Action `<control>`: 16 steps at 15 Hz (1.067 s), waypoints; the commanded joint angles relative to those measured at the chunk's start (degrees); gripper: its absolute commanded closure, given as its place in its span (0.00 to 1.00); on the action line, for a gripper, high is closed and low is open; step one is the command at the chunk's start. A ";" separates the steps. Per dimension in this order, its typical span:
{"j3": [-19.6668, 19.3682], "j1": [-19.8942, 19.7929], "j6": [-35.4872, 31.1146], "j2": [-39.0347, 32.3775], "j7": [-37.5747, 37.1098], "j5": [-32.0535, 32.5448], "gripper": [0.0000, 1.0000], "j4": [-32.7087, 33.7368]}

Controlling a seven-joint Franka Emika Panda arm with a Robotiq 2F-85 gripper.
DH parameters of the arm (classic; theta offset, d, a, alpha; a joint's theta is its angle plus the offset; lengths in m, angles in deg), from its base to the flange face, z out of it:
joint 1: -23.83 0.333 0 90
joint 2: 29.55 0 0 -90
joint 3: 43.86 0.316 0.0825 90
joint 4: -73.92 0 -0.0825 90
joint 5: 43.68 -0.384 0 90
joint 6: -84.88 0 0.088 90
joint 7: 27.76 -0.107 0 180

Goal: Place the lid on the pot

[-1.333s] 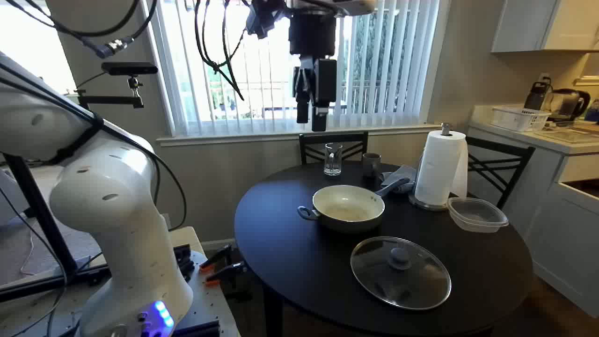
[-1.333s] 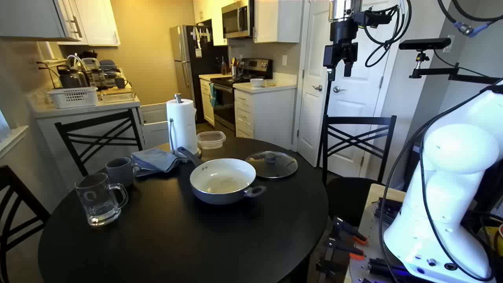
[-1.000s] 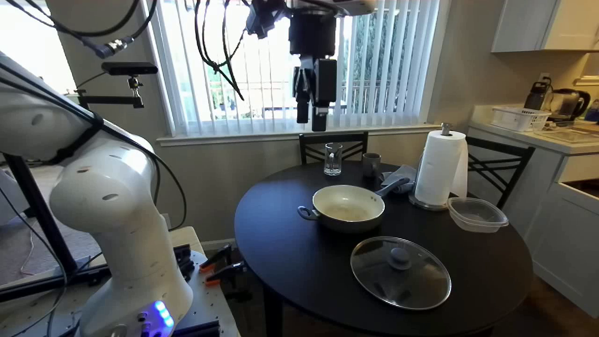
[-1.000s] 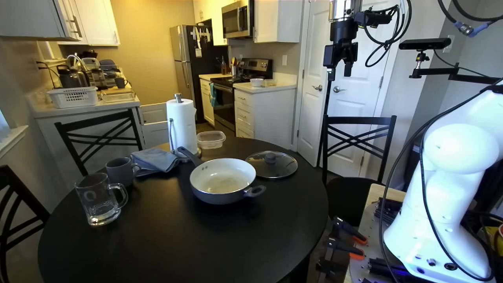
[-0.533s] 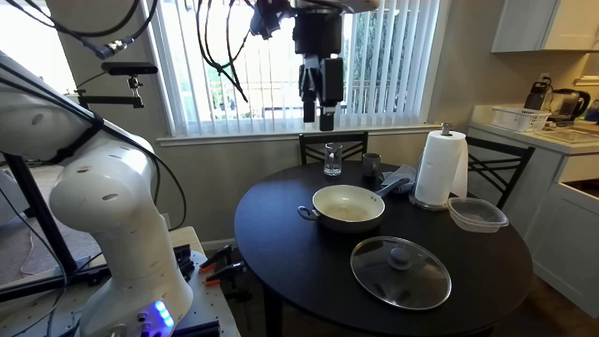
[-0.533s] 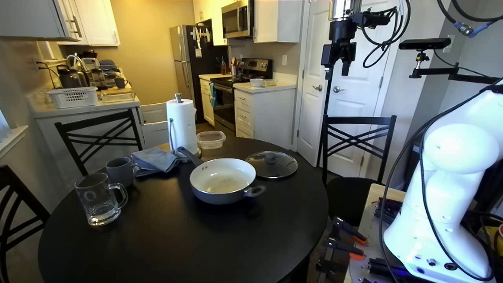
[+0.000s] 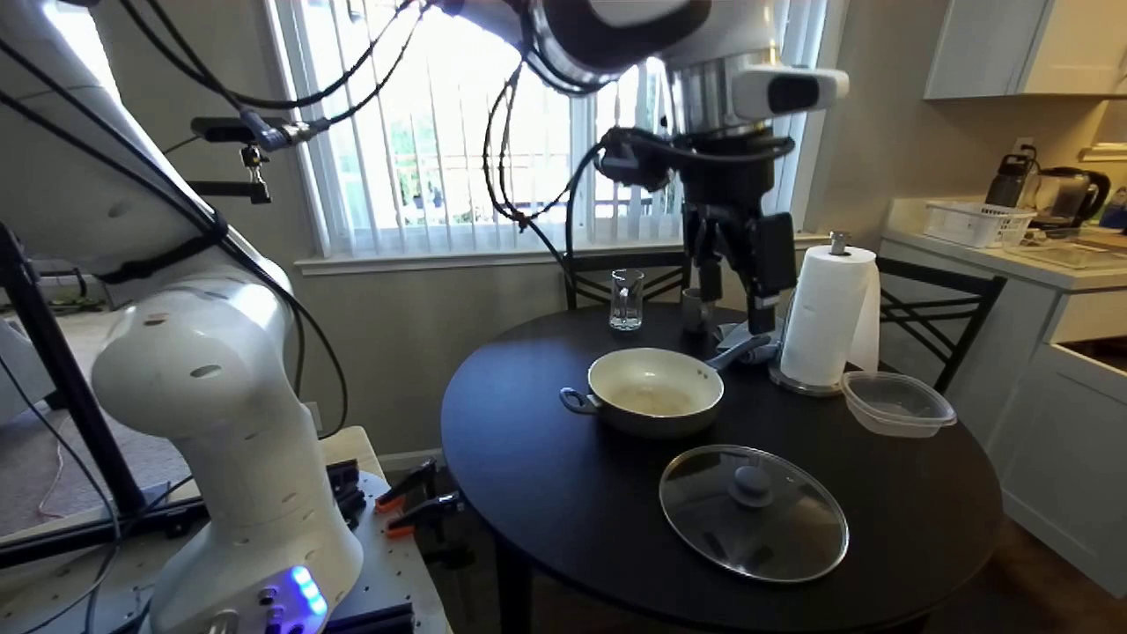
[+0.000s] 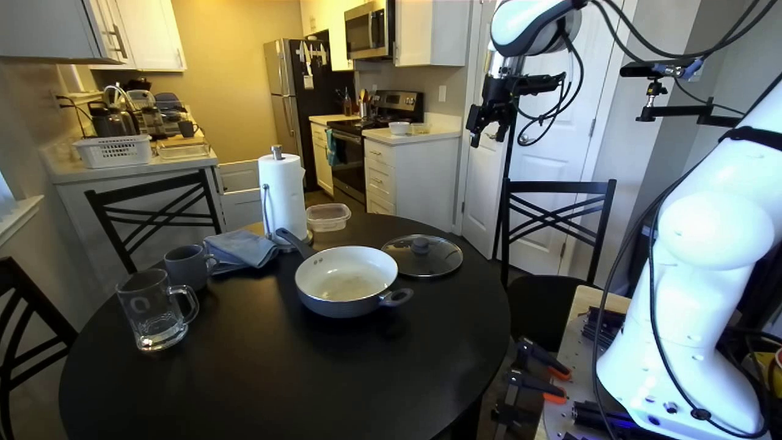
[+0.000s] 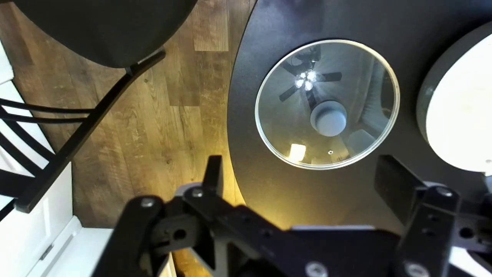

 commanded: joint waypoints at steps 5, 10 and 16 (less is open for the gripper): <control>1.35 1.04 -1.74 -13.90 6.23 -2.45 0.00 1.78; 1.95 0.60 -2.50 -14.16 5.06 -1.71 0.00 0.75; 2.04 1.21 -6.41 -16.04 6.44 -3.71 0.00 1.15</control>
